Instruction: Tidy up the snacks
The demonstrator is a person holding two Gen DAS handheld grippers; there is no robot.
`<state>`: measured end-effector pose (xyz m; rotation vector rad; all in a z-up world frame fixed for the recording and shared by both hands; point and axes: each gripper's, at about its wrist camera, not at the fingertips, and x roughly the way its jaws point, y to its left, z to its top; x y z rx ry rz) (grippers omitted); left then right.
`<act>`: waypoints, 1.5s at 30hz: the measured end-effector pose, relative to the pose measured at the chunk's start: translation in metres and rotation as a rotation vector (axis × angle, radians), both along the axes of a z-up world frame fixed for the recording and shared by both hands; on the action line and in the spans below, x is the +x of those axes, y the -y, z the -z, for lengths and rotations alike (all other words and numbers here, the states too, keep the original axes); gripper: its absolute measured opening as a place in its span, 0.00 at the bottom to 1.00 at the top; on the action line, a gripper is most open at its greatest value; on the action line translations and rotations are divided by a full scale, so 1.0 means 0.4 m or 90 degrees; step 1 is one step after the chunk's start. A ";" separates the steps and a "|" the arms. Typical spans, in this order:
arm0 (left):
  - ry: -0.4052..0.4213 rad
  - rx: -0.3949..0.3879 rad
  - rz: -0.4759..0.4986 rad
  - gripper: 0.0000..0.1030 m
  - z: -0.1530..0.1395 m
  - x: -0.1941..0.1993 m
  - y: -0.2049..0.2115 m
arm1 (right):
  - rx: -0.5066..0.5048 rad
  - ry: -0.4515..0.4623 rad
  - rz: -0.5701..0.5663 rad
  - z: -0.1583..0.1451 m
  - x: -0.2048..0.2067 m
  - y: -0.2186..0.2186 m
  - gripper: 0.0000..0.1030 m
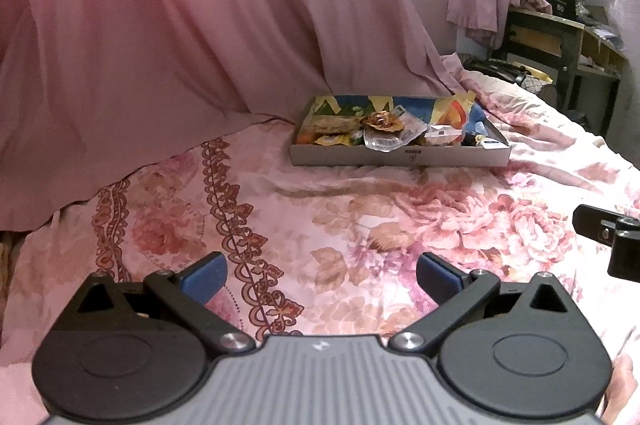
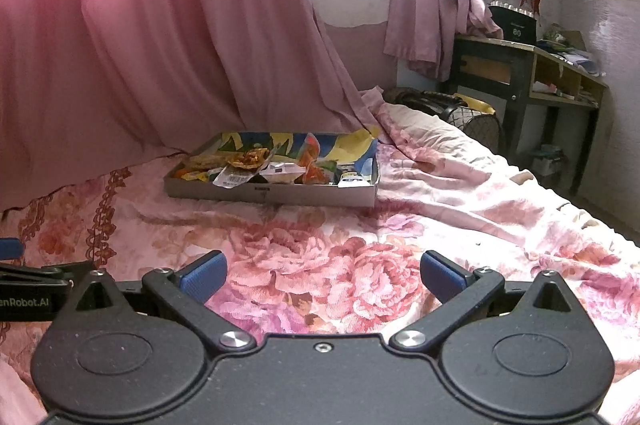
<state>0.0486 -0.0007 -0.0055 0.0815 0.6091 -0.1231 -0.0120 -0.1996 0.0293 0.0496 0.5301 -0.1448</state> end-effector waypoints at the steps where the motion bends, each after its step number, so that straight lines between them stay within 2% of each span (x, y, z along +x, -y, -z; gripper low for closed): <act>1: -0.001 0.001 0.000 1.00 0.000 0.000 0.001 | 0.000 -0.002 0.000 0.001 0.000 0.000 0.99; 17: -0.006 0.003 -0.001 1.00 0.006 0.003 0.001 | -0.003 -0.025 0.006 0.012 0.013 0.000 0.99; 45: -0.007 0.005 -0.001 1.00 0.005 0.004 0.001 | -0.005 -0.029 0.005 0.019 0.016 -0.004 0.99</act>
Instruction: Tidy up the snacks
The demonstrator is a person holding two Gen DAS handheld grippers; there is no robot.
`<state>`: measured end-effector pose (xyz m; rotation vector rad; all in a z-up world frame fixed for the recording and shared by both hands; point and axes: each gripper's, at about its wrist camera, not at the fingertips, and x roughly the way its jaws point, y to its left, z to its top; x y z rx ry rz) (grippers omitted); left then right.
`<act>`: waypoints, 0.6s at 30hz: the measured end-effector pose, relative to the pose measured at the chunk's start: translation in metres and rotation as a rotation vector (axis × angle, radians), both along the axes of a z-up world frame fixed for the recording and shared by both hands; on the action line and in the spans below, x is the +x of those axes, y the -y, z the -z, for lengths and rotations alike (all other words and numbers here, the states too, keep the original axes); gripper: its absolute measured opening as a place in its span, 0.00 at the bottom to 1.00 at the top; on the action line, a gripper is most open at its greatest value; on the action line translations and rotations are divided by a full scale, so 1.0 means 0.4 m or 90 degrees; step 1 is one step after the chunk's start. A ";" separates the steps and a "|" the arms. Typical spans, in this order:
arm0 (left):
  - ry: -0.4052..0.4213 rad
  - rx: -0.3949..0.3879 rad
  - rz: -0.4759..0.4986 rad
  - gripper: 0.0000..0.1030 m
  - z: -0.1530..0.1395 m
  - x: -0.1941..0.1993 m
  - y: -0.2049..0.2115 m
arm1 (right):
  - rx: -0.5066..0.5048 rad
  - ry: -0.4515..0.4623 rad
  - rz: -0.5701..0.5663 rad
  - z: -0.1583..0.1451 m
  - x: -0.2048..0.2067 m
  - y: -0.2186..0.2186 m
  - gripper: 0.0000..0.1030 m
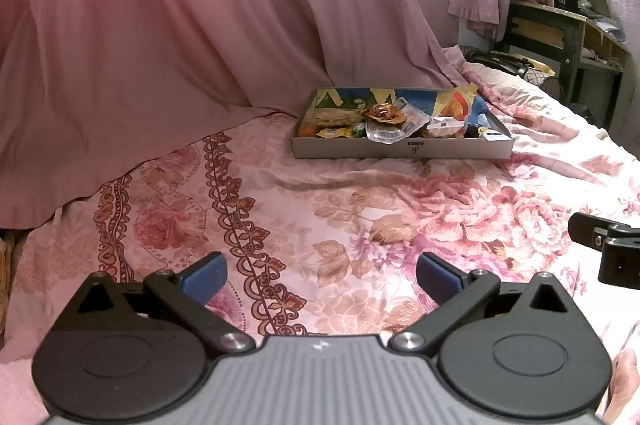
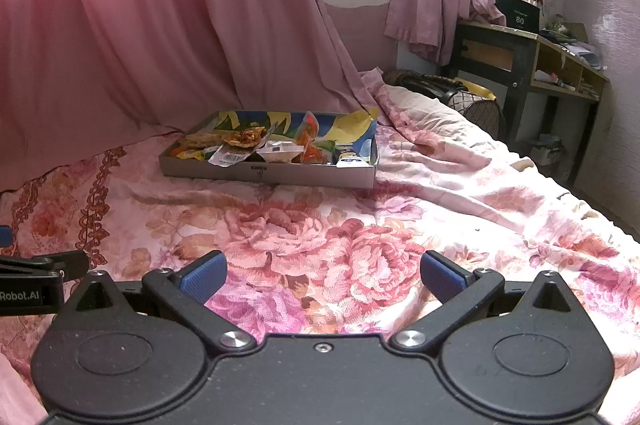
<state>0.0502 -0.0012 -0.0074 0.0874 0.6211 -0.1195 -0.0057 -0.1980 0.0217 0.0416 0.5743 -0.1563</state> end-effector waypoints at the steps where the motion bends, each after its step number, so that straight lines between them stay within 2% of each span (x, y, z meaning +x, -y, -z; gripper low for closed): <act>1: 0.000 0.000 0.000 1.00 0.001 -0.001 0.000 | 0.000 0.000 0.000 0.004 -0.002 0.000 0.99; 18: -0.020 0.010 -0.018 1.00 0.009 0.003 -0.008 | -0.001 -0.003 -0.001 0.005 -0.002 -0.002 0.99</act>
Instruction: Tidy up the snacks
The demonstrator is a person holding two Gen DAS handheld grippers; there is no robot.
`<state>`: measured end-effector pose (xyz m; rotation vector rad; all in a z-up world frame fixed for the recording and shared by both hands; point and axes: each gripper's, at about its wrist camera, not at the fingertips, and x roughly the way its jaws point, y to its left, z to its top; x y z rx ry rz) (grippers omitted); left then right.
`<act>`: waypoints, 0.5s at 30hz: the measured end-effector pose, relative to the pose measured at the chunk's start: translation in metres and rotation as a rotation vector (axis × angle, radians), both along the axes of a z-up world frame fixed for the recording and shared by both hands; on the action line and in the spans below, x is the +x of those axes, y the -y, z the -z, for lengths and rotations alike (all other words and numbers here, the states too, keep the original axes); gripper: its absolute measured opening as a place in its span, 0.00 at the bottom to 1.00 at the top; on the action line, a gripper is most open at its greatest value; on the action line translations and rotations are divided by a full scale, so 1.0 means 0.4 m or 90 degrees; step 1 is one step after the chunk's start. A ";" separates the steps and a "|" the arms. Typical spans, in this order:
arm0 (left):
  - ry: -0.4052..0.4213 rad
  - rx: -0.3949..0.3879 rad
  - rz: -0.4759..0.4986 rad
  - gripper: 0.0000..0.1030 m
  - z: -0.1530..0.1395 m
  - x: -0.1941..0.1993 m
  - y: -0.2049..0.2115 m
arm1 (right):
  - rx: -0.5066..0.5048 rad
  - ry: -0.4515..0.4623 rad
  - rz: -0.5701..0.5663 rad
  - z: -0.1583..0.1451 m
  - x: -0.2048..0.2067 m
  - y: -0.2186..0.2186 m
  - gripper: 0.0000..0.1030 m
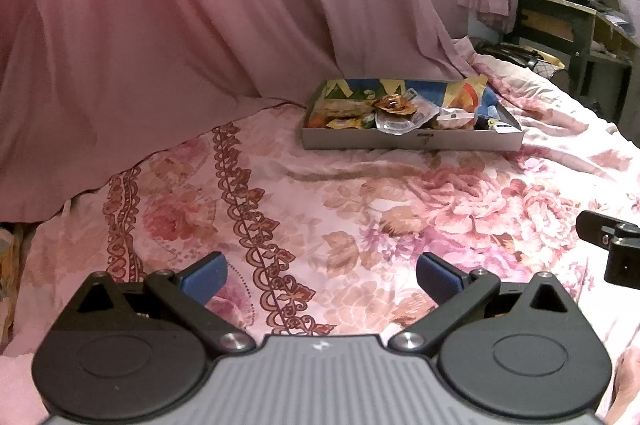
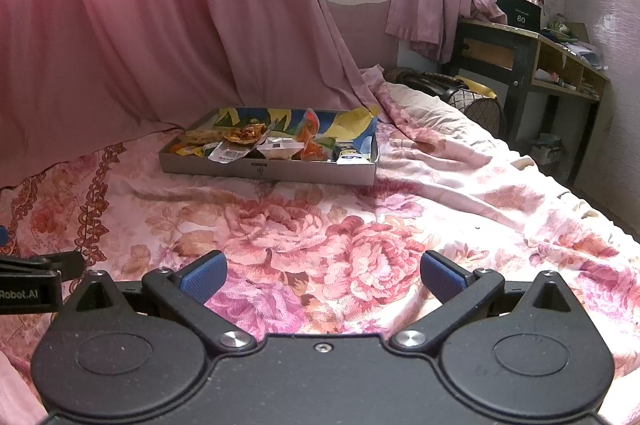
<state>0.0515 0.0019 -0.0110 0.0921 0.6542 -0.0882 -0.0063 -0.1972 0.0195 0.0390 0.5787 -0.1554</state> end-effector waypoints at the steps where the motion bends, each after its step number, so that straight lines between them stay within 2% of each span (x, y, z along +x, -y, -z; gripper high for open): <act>1: -0.001 -0.005 0.000 1.00 0.001 -0.001 -0.004 | -0.001 0.000 0.000 0.002 -0.003 0.001 0.99; 15: -0.003 -0.008 0.001 1.00 -0.005 0.000 -0.003 | -0.001 -0.002 -0.001 0.002 0.000 0.000 0.99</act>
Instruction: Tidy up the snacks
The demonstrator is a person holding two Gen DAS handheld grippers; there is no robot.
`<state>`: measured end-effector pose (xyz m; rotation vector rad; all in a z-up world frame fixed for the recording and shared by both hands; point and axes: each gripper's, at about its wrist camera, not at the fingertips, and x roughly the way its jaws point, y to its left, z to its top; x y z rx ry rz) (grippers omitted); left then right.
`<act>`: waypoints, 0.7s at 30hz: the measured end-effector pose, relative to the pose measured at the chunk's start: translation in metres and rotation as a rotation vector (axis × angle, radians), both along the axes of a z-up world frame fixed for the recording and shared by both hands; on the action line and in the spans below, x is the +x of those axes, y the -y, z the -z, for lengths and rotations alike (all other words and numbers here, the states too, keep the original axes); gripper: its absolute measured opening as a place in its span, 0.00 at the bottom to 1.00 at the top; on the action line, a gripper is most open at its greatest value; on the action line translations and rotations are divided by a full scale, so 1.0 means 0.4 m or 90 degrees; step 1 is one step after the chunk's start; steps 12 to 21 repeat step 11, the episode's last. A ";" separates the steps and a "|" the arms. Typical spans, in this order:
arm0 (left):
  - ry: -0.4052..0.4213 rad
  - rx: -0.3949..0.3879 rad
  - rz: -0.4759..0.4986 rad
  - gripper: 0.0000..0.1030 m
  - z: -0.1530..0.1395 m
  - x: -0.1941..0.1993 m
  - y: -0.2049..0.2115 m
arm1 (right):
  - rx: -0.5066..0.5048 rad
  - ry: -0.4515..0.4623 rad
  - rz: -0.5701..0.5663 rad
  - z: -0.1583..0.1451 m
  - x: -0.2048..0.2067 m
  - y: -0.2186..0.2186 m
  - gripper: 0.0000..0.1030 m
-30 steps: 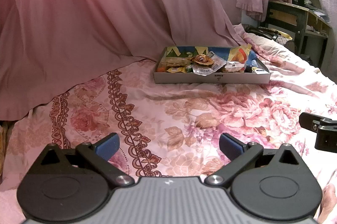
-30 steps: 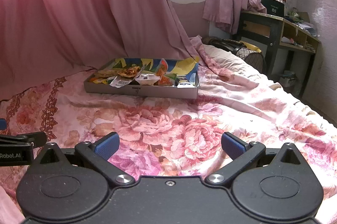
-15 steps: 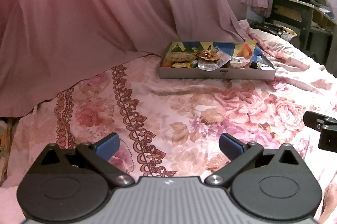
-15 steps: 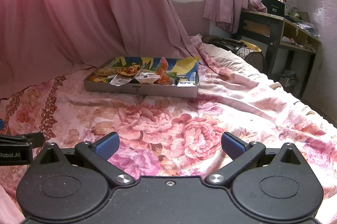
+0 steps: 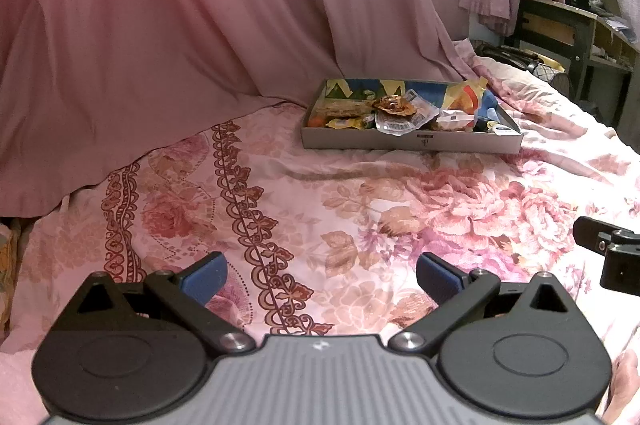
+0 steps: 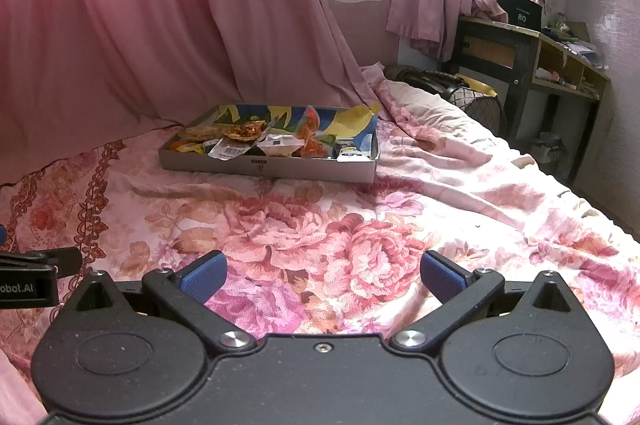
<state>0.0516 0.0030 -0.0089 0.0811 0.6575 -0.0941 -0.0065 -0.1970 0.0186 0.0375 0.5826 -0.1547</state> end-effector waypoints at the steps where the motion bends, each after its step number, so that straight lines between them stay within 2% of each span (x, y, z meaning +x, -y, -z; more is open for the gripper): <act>1: 0.001 -0.001 0.002 1.00 0.000 -0.001 0.000 | 0.000 0.000 0.000 0.000 0.000 0.000 0.99; 21: 0.002 0.001 0.005 1.00 -0.001 -0.003 0.002 | -0.001 -0.003 -0.001 0.011 -0.013 0.001 0.99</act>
